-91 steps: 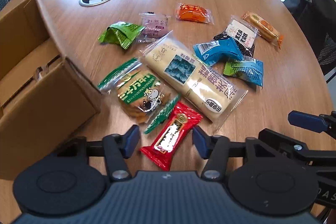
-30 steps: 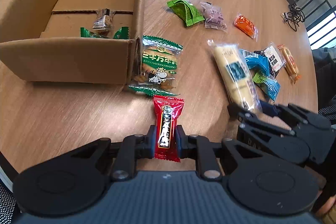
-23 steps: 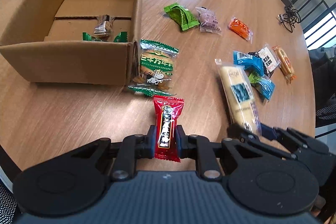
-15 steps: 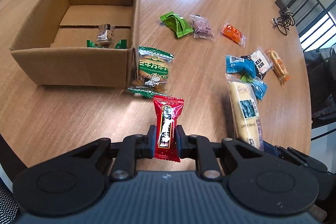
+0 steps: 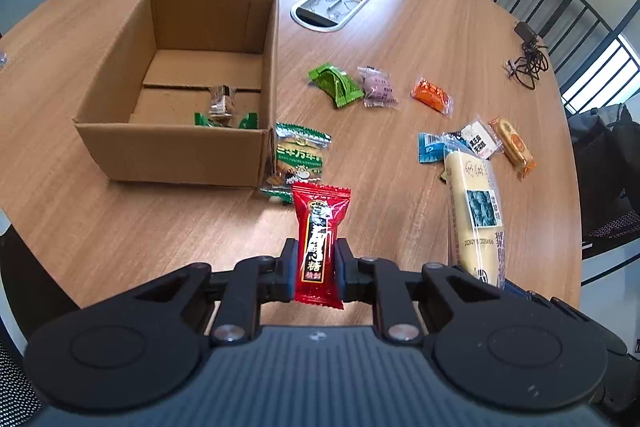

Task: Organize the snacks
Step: 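Carry the red candy and cake bar over the cardboard box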

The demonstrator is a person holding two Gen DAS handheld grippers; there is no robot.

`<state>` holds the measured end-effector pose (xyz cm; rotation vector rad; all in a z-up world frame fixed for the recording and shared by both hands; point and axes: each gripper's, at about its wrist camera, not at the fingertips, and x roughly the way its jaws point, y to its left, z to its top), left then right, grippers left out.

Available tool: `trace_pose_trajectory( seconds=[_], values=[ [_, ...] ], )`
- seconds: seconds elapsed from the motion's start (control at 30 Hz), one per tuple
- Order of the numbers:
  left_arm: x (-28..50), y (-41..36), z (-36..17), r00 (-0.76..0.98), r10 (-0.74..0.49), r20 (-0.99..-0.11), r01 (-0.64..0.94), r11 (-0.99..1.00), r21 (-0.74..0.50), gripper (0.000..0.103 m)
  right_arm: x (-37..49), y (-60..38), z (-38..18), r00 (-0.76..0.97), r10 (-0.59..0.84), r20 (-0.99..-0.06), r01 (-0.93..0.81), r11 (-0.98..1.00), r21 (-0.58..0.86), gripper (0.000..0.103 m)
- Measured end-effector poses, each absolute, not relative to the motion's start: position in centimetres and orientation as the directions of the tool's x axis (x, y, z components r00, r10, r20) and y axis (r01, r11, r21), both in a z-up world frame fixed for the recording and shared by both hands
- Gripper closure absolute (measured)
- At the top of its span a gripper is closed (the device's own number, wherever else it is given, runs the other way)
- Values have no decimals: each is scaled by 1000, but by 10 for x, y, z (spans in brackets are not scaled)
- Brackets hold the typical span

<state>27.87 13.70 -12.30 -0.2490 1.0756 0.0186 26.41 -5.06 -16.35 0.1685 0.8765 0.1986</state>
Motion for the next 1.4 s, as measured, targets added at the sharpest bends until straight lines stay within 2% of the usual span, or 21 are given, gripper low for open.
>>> trace_pose_trajectory(
  seconds=[0.77, 1.4],
  values=[
    [281, 199, -70, 587, -40, -809, -197, 962, -191, 85, 279, 12, -107, 682, 363, -635, -255, 931, 259, 68],
    [333, 262, -88, 578, -47, -815, -214, 955, -206, 85, 322, 73, -113, 665, 389, -637, -290, 921, 260, 68]
  ],
)
